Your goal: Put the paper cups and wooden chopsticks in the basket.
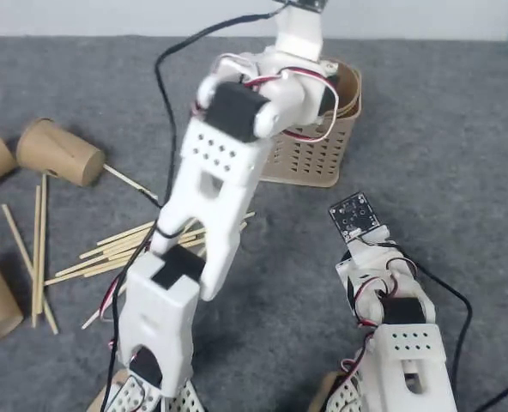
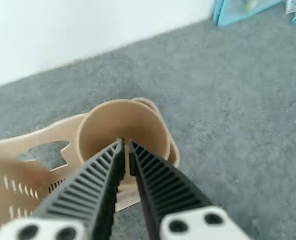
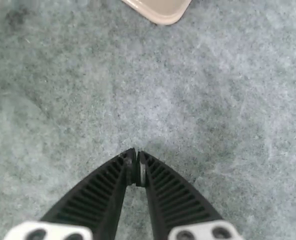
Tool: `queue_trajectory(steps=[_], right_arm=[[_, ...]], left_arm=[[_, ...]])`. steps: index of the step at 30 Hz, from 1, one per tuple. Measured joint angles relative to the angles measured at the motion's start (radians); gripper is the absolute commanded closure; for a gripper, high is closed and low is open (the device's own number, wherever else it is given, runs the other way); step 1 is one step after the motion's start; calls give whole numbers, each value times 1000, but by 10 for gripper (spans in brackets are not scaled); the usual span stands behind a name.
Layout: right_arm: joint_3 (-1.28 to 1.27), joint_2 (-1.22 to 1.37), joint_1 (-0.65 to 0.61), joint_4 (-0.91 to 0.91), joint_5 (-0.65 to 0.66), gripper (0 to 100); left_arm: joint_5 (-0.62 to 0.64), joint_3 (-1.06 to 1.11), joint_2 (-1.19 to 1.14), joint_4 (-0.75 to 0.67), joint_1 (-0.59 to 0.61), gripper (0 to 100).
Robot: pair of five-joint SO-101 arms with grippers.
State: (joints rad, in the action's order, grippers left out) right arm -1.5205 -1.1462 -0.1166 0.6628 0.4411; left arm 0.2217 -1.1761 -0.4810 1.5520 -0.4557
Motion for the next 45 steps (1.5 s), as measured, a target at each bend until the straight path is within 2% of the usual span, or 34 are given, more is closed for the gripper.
queue_trajectory(steps=[7, 12, 15, 19, 22, 26, 29, 34, 37, 40, 45], right_arm=[[0, 0, 0, 0, 0, 991], [0, 0, 0, 0, 0, 991], [0, 0, 0, 0, 0, 991], [0, 0, 0, 0, 0, 991], [0, 0, 0, 0, 0, 991], [0, 0, 0, 0, 0, 991], [0, 0, 0, 0, 0, 991], [0, 0, 0, 0, 0, 991], [0, 0, 0, 0, 0, 991], [0, 0, 0, 0, 0, 991], [0, 0, 0, 0, 0, 991]], left_arm=[[0, -94, 20, 158, -8, 987], [44, -123, 63, 172, -8, 988], [51, -23, 140, 172, -8, 988], [51, 235, 278, 167, -6, 988], [51, 439, 384, 60, 9, 988], [54, 729, 540, -175, 23, 987], [52, 977, 644, -416, 18, 987], [51, 1407, 763, -913, -14, 987], [51, 1590, 779, -1138, -38, 987], [51, 1659, 776, -1243, -43, 987], [51, 1662, 671, -1286, -29, 987]])
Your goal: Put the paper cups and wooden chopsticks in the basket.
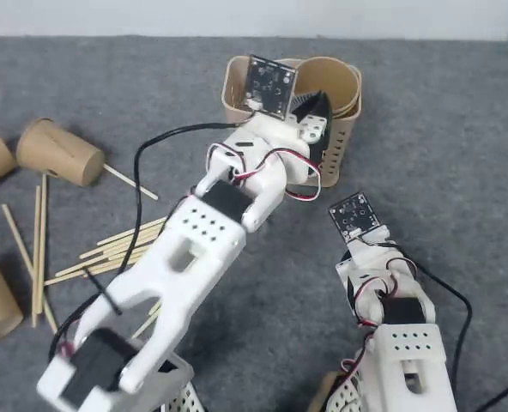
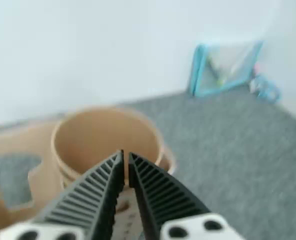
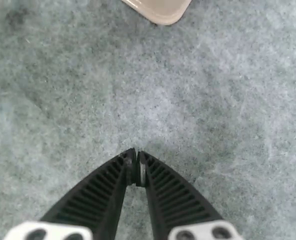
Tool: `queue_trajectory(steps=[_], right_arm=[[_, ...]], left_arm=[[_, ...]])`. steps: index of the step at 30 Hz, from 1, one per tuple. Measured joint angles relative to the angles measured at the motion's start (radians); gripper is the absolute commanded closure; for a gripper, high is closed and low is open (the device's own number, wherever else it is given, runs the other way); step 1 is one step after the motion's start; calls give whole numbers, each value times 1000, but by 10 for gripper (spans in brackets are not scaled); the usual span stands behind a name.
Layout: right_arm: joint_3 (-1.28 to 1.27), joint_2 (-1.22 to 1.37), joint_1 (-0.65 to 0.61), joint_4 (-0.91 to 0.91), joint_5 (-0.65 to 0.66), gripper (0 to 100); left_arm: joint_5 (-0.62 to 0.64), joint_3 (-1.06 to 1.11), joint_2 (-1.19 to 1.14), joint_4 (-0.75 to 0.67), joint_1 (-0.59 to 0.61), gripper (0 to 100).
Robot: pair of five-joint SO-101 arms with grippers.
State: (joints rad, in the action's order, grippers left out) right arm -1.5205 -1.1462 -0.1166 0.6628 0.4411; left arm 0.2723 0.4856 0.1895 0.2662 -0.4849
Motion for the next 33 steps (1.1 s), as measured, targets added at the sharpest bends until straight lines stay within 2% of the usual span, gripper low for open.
queue_trajectory(steps=[13, 20, 24, 28, 33], right_arm=[[0, 0, 0, 0, 0, 991], [0, 0, 0, 0, 0, 991], [0, 0, 0, 0, 0, 991], [0, 0, 0, 0, 0, 991], [0, 0, 0, 0, 0, 991]], left_arm=[[-2, -18, -78, -15, 3, 987], [0, -43, 107, 64, 87, 987], [0, -120, 292, 239, 216, 987], [-2, -209, 448, 493, 428, 987], [-195, -255, 526, 740, 766, 987]])
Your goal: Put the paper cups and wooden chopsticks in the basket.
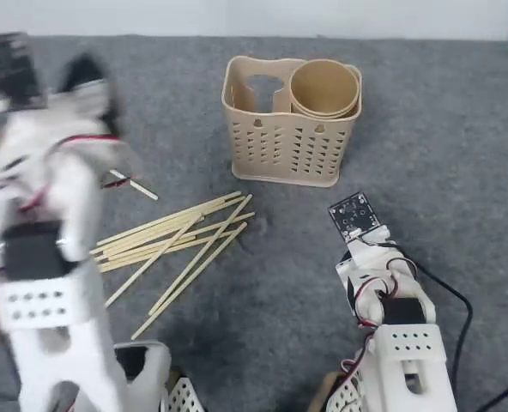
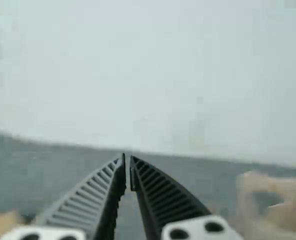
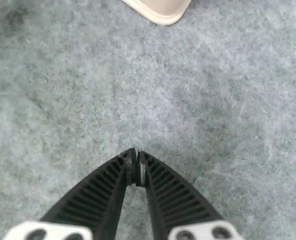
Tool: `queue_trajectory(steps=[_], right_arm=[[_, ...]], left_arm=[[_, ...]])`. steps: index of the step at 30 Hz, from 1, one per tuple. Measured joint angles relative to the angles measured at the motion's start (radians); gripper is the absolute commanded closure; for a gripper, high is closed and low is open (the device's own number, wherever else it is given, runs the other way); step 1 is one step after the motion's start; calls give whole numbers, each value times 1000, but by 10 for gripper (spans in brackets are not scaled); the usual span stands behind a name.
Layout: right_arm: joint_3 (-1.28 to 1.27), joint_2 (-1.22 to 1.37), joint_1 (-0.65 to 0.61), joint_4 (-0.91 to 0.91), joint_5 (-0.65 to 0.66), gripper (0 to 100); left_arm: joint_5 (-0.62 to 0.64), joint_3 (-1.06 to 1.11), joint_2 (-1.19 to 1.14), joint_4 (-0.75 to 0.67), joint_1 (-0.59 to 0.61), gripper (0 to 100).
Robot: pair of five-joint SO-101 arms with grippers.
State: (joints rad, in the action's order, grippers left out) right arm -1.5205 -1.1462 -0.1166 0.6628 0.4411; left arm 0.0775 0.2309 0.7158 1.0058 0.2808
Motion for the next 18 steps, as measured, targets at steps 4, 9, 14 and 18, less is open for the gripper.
queue_trajectory(steps=[4, 9, 14, 18], right_arm=[[0, 0, 0, 0, 0, 991], [0, 0, 0, 0, 0, 991], [-21, 0, 0, 0, 0, 991], [-21, 0, 0, 0, 0, 991]], left_arm=[[-101, 0, -26, 87, 256, 987], [-183, 0, -176, 94, 503, 922], [-281, 0, -407, 95, 647, 834], [-417, 2, -566, 95, 690, 833]])
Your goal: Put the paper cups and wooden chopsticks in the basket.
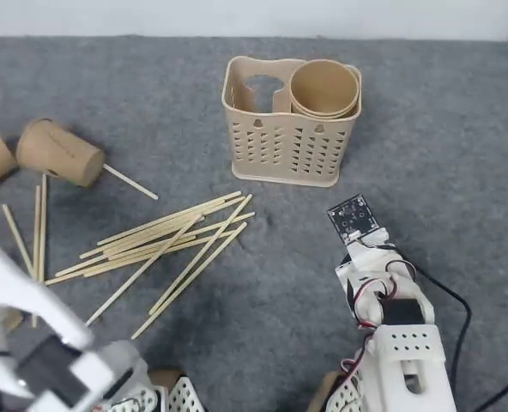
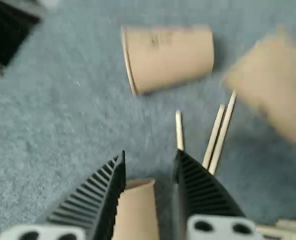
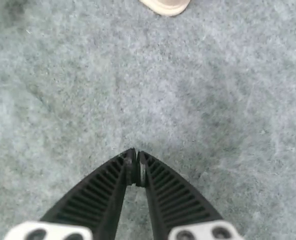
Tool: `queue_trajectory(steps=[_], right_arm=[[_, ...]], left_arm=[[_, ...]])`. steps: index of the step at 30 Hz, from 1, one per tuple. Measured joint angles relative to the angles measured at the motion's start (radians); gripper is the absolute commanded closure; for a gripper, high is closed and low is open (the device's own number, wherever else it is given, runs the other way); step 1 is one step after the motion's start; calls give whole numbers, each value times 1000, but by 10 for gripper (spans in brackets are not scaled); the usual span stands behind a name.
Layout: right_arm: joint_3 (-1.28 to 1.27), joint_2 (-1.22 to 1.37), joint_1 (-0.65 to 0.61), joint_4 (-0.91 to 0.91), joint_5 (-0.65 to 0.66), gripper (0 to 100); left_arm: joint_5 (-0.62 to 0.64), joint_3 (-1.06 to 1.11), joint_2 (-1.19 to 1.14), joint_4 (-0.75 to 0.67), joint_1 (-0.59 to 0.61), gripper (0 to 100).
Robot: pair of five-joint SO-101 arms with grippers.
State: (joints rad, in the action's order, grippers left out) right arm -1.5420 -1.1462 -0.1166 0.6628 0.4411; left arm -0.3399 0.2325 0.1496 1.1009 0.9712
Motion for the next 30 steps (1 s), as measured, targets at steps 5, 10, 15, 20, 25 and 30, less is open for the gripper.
queue_trajectory(steps=[5, 10, 15, 20, 25, 30], right_arm=[[0, 0, 0, 0, 0, 991], [0, 0, 0, 0, 0, 991], [0, 0, 0, 0, 0, 991], [0, 0, 0, 0, 0, 991], [0, 0, 0, 0, 0, 991], [0, 0, 0, 0, 0, 991]], left_arm=[[-133, -72, -123, 8, 60, 831], [-302, -157, -195, 117, 84, 833], [-486, -209, -252, 264, 86, 833], [-620, -247, -307, 336, 87, 833], [-634, -327, -373, 338, 101, 832], [-635, -416, -457, 345, 101, 830]])
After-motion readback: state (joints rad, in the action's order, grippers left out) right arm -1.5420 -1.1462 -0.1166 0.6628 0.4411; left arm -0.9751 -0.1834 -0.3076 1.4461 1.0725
